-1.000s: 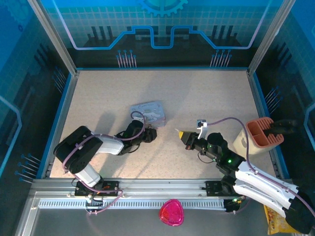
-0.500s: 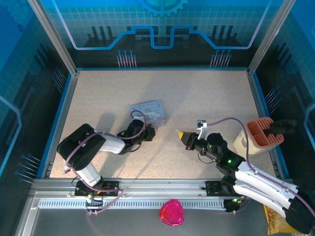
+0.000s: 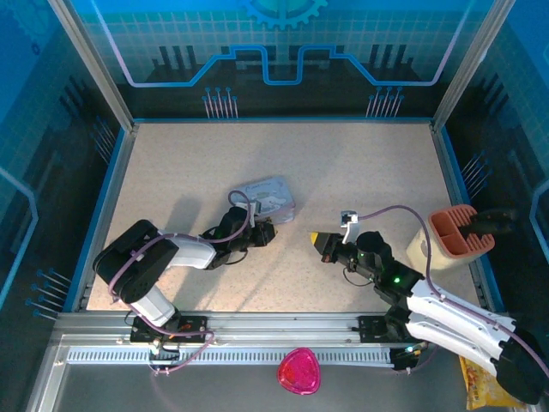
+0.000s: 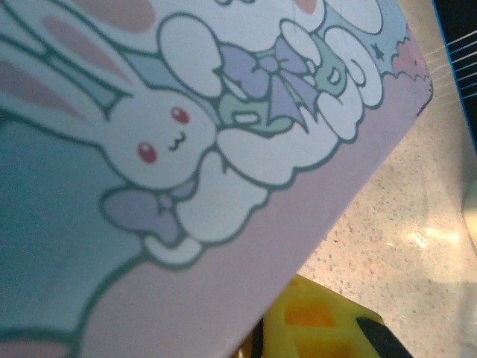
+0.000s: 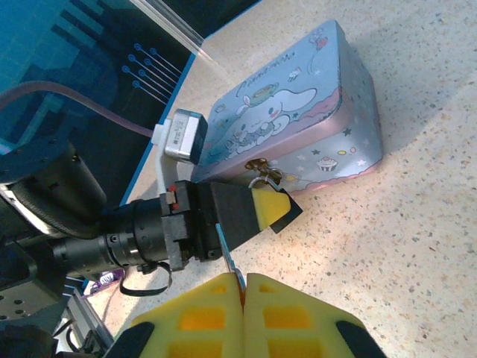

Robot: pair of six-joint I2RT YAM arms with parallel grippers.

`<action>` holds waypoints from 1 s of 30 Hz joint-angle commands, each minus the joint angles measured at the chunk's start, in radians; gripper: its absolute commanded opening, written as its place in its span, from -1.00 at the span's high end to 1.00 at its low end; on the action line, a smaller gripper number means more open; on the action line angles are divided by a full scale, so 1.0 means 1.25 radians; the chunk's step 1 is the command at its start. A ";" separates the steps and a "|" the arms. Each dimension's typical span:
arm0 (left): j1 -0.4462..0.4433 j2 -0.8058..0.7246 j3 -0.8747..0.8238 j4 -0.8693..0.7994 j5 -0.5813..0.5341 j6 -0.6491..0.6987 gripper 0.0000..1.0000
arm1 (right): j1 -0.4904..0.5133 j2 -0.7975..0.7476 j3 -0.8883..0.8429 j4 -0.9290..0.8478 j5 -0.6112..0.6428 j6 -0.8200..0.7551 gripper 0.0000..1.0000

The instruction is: Unlock a padlock with a key

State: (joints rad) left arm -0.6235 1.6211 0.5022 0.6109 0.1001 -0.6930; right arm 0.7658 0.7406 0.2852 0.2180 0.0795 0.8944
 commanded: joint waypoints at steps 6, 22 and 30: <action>0.000 -0.016 -0.005 0.120 0.094 -0.128 0.99 | -0.011 0.058 -0.012 0.026 -0.045 0.071 1.00; -0.024 0.035 -0.024 0.250 0.063 -0.293 1.00 | -0.007 0.330 -0.034 0.328 -0.115 0.257 1.00; -0.045 0.003 -0.053 0.276 0.002 -0.364 1.00 | -0.036 0.422 -0.047 0.448 -0.165 0.322 1.00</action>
State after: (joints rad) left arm -0.6727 1.6573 0.4480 0.8688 0.1299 -1.0966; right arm 0.7315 1.2514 0.2291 0.6868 -0.0952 1.2537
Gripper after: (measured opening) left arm 0.131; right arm 0.064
